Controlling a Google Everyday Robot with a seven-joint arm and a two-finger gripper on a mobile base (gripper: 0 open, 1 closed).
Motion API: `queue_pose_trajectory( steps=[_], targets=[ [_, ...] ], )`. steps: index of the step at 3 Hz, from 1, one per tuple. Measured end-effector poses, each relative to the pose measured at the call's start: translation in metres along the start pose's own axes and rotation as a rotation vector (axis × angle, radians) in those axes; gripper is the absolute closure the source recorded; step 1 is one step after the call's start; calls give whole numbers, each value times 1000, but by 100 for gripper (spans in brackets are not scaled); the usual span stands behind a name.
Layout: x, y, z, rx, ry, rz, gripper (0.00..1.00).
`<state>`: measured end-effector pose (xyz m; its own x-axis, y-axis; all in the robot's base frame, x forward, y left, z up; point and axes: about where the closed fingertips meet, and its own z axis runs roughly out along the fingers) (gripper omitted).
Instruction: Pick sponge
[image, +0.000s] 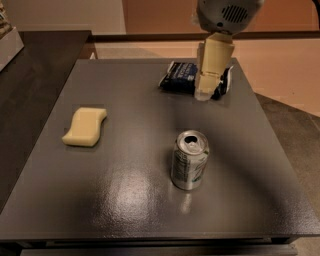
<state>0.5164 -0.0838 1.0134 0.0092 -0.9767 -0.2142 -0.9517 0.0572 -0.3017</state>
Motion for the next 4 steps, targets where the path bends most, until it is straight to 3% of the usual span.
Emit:
queue_pose_trajectory(
  steps=[1,2,4],
  targets=[
    [-41,-8,20,4,26,-136,0],
    [-67,-6,52,5,70,-282,0],
    [-107,5,115,-45,80,-574,0]
  ],
)
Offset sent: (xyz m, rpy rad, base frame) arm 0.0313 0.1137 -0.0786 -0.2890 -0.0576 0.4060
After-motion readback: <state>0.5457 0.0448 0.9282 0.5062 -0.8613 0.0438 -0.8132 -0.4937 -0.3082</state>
